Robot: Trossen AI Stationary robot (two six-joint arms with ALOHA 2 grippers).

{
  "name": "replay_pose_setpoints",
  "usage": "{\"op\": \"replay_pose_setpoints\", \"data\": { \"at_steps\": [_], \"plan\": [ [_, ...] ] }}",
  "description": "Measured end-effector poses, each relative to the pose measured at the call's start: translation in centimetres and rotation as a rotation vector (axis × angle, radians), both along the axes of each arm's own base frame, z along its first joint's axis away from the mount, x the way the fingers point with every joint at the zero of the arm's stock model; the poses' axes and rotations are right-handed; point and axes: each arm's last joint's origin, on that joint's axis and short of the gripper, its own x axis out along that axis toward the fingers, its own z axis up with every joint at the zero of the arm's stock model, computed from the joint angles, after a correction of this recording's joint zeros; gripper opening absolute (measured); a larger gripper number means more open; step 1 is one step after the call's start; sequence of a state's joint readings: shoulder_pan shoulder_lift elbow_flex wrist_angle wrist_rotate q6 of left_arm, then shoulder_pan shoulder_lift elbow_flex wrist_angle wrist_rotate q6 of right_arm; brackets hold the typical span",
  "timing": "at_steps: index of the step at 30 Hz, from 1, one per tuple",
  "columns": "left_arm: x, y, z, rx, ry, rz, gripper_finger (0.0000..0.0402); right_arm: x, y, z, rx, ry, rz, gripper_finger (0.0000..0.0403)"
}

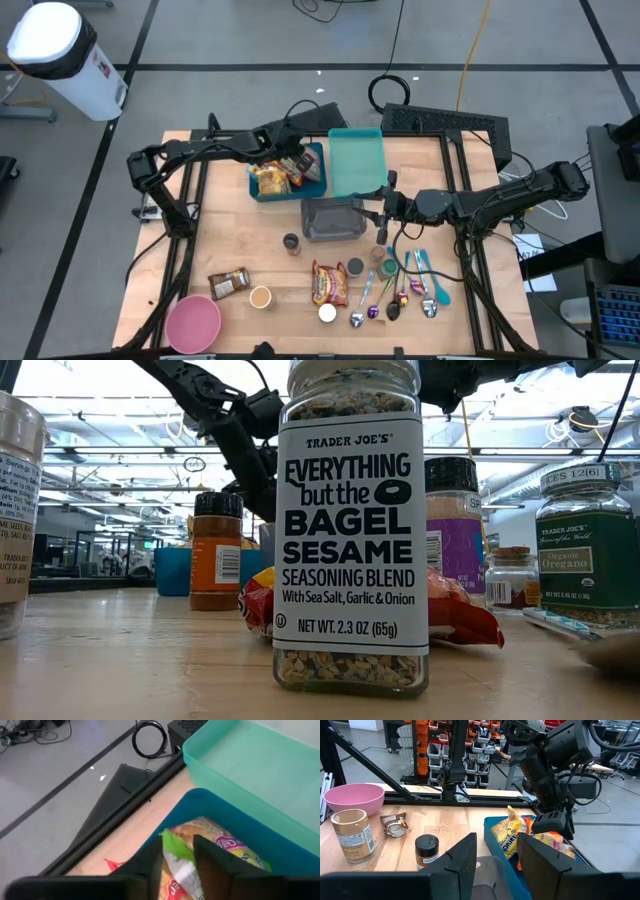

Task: Pick & Place Food Item
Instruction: Put the red noodle pack into the blue bin

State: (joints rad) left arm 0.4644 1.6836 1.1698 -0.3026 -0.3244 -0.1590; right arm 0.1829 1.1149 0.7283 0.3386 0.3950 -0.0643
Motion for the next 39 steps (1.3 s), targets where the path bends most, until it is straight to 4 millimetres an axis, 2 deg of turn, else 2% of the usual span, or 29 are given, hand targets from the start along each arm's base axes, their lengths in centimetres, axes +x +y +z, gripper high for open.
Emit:
{"op": "replay_pose_setpoints", "data": {
  "at_steps": [6,10,14,17,21,29,39],
  "plan": [
    [-0.4,-0.2,1.2,0.065,0.020,-0.069,0.0207,0.0,0.0,0.0,0.000,0.000,0.000,0.0132],
    [-1.3,-0.9,3.7,0.133,-0.004,-0.119,0.0245,0.0,0.0,0.0,0.000,0.001,0.000,0.0130],
    [-2.6,-2.1,6.8,0.197,-0.074,-0.146,0.0267,0.0,0.0,0.0,0.000,0.001,0.000,0.0132],
    [-3.7,-3.1,8.8,0.226,-0.136,-0.162,0.0274,0.0,0.0,0.0,0.000,0.001,0.000,0.0132],
    [-4.5,-4.4,10.4,0.247,-0.182,-0.189,0.0274,0.0,0.0,0.0,0.000,0.001,0.000,0.0130],
    [-3.9,-6.5,10.6,0.243,-0.185,-0.265,0.0272,0.0,0.0,-0.2,-0.003,0.020,0.001,0.0130],
    [-2.7,-10.8,10.5,0.251,-0.175,-0.490,0.0249,0.0,0.0,-0.2,-0.004,0.022,0.001,0.0131]
  ]
}}
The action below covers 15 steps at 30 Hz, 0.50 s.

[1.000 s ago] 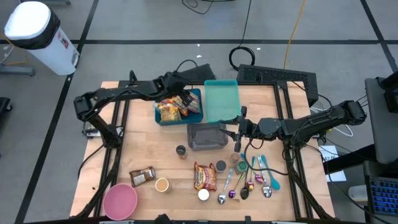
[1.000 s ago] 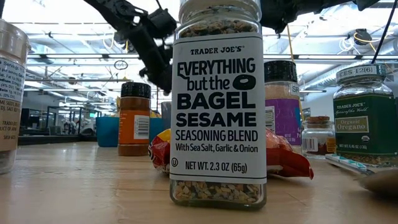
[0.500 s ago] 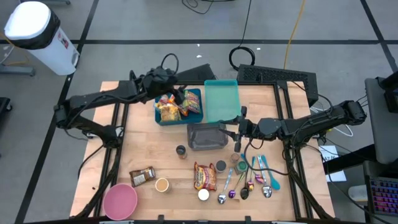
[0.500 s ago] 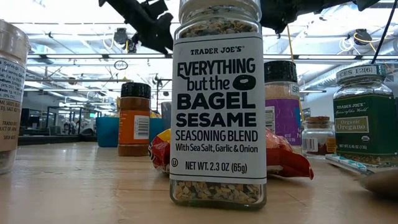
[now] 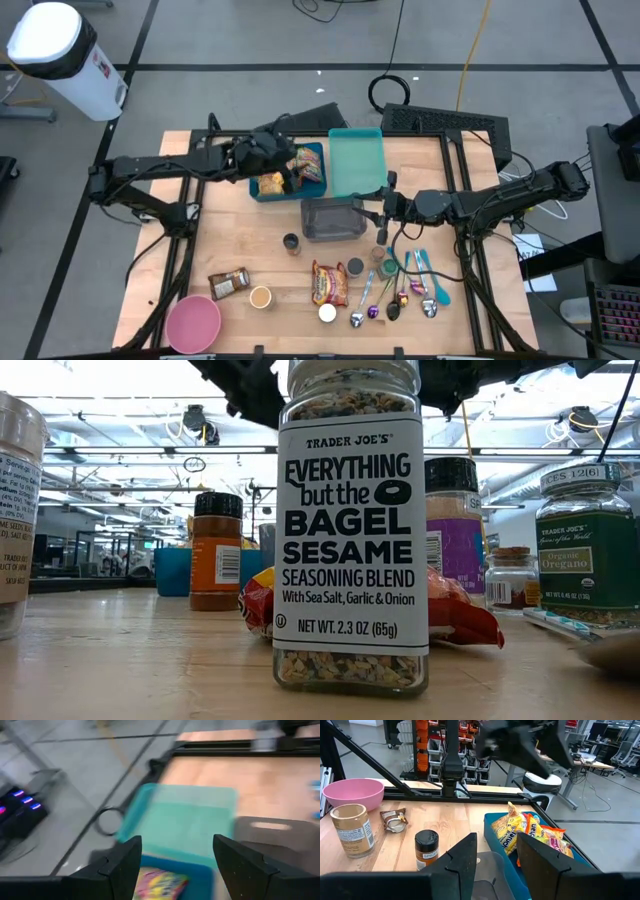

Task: Pick & Place Food Item
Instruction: Put the red noodle pack into the blue bin

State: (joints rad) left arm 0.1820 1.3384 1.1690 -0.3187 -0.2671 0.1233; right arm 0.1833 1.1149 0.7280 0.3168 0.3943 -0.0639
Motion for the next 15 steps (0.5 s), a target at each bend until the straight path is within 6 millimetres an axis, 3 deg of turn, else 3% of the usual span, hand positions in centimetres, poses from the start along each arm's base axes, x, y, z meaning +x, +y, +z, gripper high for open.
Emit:
{"op": "replay_pose_setpoints", "data": {
  "at_steps": [15],
  "plan": [
    [0.5,-9.2,-0.8,-0.201,0.052,-0.516,0.0262,0.0,0.0,0.1,-0.006,-0.003,0.004,0.0131]
  ]
}}
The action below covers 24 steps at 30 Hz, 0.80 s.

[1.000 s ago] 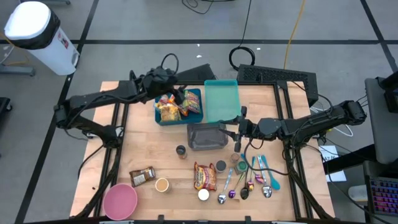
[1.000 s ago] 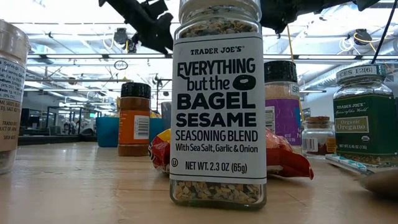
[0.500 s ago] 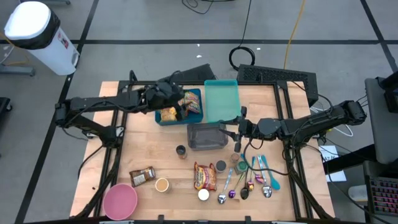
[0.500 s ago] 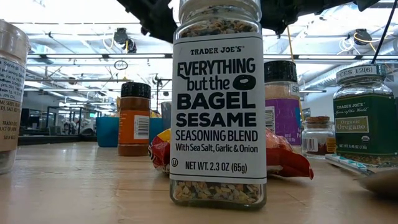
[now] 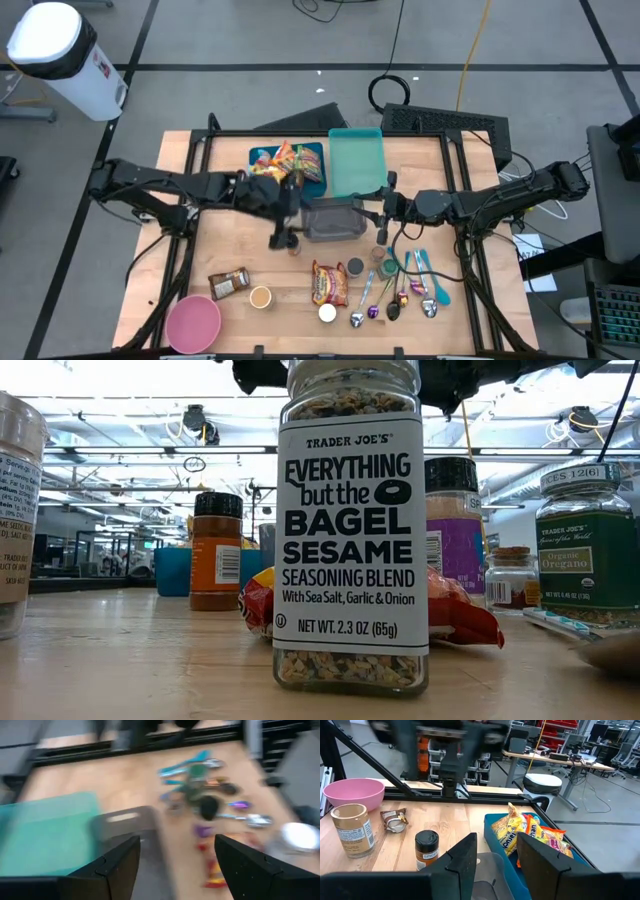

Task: Pick & Place Food Item
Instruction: Put the red noodle pack into the blue bin

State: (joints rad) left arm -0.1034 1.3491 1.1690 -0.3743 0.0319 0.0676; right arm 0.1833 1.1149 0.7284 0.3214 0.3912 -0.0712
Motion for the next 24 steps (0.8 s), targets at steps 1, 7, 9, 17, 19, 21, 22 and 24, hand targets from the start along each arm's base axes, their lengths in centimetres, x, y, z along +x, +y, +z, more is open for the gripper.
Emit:
{"op": "replay_pose_setpoints", "data": {
  "at_steps": [1,7,9,17,19,21,22,24],
  "plan": [
    [0.0,-0.6,0.0,-0.020,0.000,-0.040,0.0261,0.0,0.0,0.0,0.000,0.000,0.000,0.0132],
    [0.3,-3.9,-0.9,-0.058,0.027,-0.171,0.0259,0.0,0.0,0.0,-0.001,0.003,0.001,0.0133],
    [0.5,-4.8,-1.6,-0.036,0.059,-0.175,0.0259,0.0,0.0,-0.1,-0.002,0.006,0.001,0.0133],
    [3.0,-6.8,-6.7,0.024,0.215,-0.203,0.0248,0.0,0.0,-0.1,0.006,0.004,0.003,0.0136],
    [3.9,-7.0,-8.1,0.029,0.237,-0.208,0.0246,0.0,0.0,-0.1,0.006,0.004,0.003,0.0136],
    [4.5,-7.2,-9.6,0.040,0.285,-0.209,0.0246,0.0,0.0,-0.1,0.004,0.004,0.004,0.0135],
    [4.8,-7.3,-10.4,0.044,0.303,-0.209,0.0247,0.0,0.0,-0.1,0.004,0.004,0.004,0.0135],
    [5.4,-7.4,-11.8,0.051,0.330,-0.209,0.0248,0.0,0.1,-0.1,0.003,0.008,0.004,0.0136]
  ]
}}
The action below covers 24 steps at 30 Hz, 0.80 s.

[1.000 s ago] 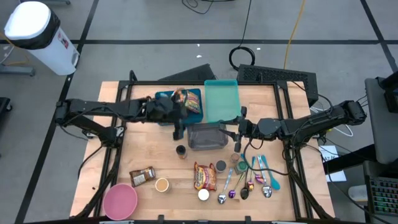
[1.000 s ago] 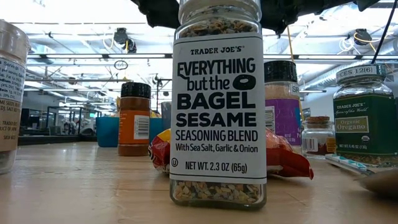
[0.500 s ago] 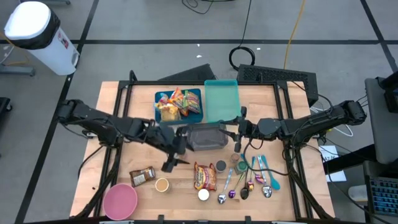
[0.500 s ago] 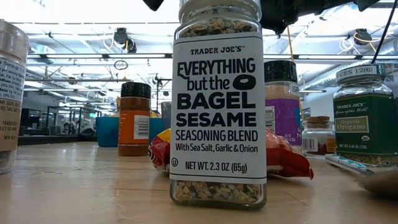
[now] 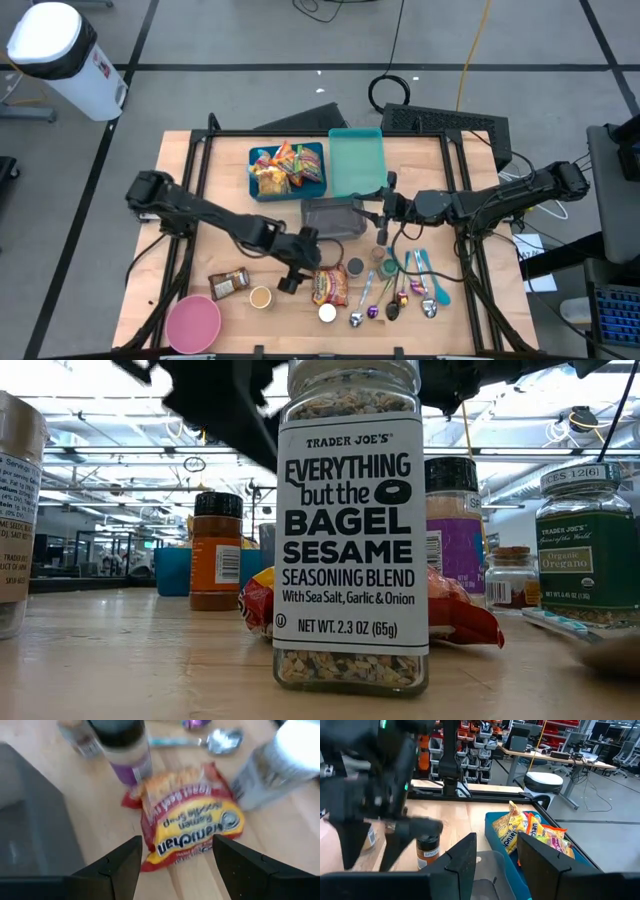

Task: Pick & Place Food Item
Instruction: Put the red noodle pack into the blue bin

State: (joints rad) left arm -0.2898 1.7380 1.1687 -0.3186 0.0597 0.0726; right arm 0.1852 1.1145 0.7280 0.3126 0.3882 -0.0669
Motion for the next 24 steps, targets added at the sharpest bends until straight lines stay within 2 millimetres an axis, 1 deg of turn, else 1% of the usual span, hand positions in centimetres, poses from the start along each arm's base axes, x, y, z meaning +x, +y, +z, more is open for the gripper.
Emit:
{"op": "replay_pose_setpoints", "data": {
  "at_steps": [2,5,9,13,17,24],
  "plan": [
    [0.4,-0.2,-1.3,0.010,0.029,-0.003,0.0246,0.0,0.0,0.0,0.002,-0.002,0.000,0.0137],
    [1.0,-0.3,-2.8,0.028,0.043,-0.021,0.0242,0.0,0.0,0.0,0.003,-0.003,0.000,0.0136],
    [1.3,-0.4,-4.0,0.050,0.061,-0.041,0.0237,0.0,0.0,0.0,0.003,-0.004,0.000,0.0132],
    [1.6,-0.3,-4.4,0.056,0.053,-0.035,0.0227,0.0,0.0,0.0,0.020,-0.009,-0.003,0.0131],
    [1.8,0.0,-4.5,0.055,0.044,-0.028,0.0205,0.0,0.0,0.0,0.050,-0.013,-0.007,0.0130],
    [2.1,0.7,-4.4,0.060,0.032,-0.002,0.0135,0.0,0.0,-0.1,0.077,-0.008,-0.012,0.0130]
  ]
}}
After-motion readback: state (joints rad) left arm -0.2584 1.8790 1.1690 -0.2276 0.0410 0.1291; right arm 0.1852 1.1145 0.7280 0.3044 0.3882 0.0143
